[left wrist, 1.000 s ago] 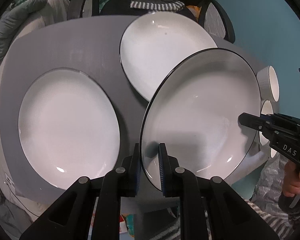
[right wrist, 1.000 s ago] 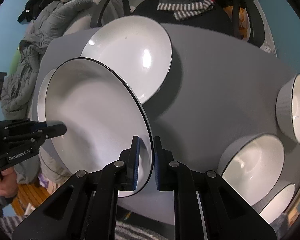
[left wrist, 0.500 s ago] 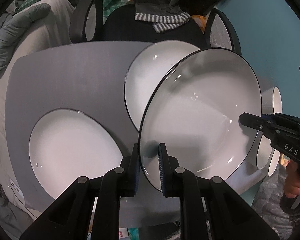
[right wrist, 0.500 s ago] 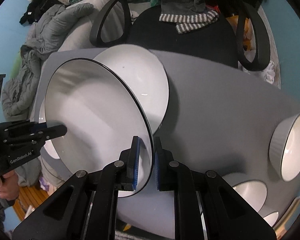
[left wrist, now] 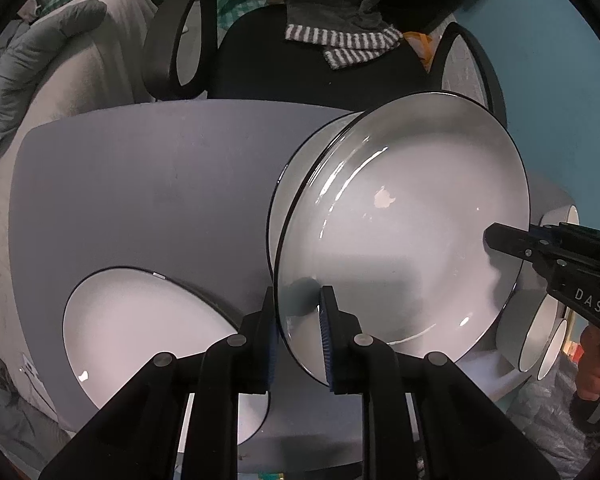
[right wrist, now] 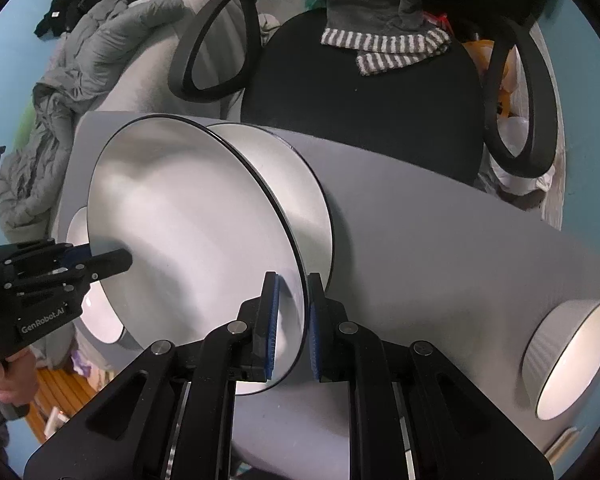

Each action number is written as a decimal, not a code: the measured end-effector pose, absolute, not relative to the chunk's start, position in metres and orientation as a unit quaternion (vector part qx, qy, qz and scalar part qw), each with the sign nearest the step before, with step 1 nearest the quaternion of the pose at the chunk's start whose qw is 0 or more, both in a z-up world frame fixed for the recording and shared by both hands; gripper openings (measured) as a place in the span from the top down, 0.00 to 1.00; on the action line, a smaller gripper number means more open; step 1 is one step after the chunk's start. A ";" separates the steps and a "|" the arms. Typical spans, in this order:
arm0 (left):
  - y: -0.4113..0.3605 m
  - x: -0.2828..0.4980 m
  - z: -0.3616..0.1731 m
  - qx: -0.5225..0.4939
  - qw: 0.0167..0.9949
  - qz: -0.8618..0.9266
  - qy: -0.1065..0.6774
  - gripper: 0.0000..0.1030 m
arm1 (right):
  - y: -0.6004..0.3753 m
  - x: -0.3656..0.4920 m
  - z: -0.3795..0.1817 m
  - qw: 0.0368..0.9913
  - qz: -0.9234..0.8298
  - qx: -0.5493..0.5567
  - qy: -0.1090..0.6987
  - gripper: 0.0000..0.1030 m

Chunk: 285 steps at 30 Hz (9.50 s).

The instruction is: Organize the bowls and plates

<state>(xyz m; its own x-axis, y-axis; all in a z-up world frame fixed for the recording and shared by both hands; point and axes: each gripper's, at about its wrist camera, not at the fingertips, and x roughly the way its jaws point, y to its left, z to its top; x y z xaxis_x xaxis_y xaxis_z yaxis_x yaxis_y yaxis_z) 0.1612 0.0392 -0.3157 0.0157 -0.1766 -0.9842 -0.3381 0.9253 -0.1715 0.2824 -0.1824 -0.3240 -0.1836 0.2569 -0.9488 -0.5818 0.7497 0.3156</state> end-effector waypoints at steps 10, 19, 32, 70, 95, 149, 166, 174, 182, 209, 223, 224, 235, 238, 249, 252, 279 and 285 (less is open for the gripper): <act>0.039 0.166 -0.331 -0.167 0.675 0.062 0.716 0.82 | -0.172 0.292 -0.341 0.614 0.322 -0.126 0.710 0.86; 0.034 0.172 -0.338 -0.142 0.667 0.080 0.727 0.80 | -0.168 0.294 -0.348 0.611 0.311 -0.122 0.718 0.85; 0.031 0.170 -0.339 -0.138 0.664 0.085 0.730 0.72 | -0.158 0.290 -0.348 0.614 0.298 -0.113 0.722 0.61; 0.019 0.143 -0.311 -0.113 0.702 0.088 0.697 0.55 | -0.153 0.262 -0.332 0.672 0.252 -0.190 0.669 0.43; 0.059 0.050 -0.270 -0.130 0.739 0.112 0.652 0.45 | -0.159 0.209 -0.289 0.684 0.267 -0.195 0.650 0.42; 0.199 -0.011 -0.340 -0.210 0.688 0.146 0.679 0.45 | -0.046 0.128 -0.352 0.617 0.336 -0.186 0.687 0.42; 0.205 -0.014 -0.357 -0.260 0.669 0.136 0.683 0.45 | -0.034 0.132 -0.363 0.601 0.350 -0.172 0.698 0.42; 0.204 -0.014 -0.359 -0.263 0.662 0.137 0.689 0.57 | -0.033 0.128 -0.365 0.599 0.346 -0.183 0.698 0.56; 0.186 -0.007 -0.353 -0.228 0.664 0.131 0.700 0.71 | -0.036 0.130 -0.364 0.596 0.337 -0.190 0.704 0.70; 0.180 -0.007 -0.334 -0.222 0.658 0.127 0.708 0.74 | -0.035 0.122 -0.349 0.574 0.355 -0.190 0.713 0.82; 0.162 0.020 -0.301 -0.220 0.677 0.104 0.694 0.74 | -0.057 0.145 -0.319 0.590 0.353 -0.155 0.709 0.86; 0.160 0.022 -0.300 -0.219 0.679 0.102 0.693 0.74 | -0.060 0.148 -0.319 0.590 0.352 -0.151 0.711 0.86; 0.119 0.083 -0.283 -0.183 0.698 0.070 0.689 0.74 | -0.110 0.195 -0.312 0.602 0.319 -0.099 0.725 0.86; 0.109 0.099 -0.283 -0.171 0.700 0.060 0.690 0.74 | -0.121 0.208 -0.311 0.608 0.308 -0.087 0.727 0.86; 0.074 0.146 -0.281 -0.150 0.704 0.040 0.693 0.74 | -0.158 0.243 -0.311 0.617 0.283 -0.061 0.732 0.85; 0.066 0.156 -0.283 -0.146 0.703 0.039 0.695 0.74 | -0.165 0.250 -0.311 0.618 0.279 -0.059 0.733 0.85; 0.043 0.183 -0.315 -0.150 0.669 0.074 0.725 0.74 | -0.178 0.289 -0.343 0.590 0.271 -0.077 0.757 0.85; 0.041 0.185 -0.319 -0.147 0.669 0.081 0.724 0.74 | -0.176 0.292 -0.346 0.588 0.264 -0.073 0.761 0.82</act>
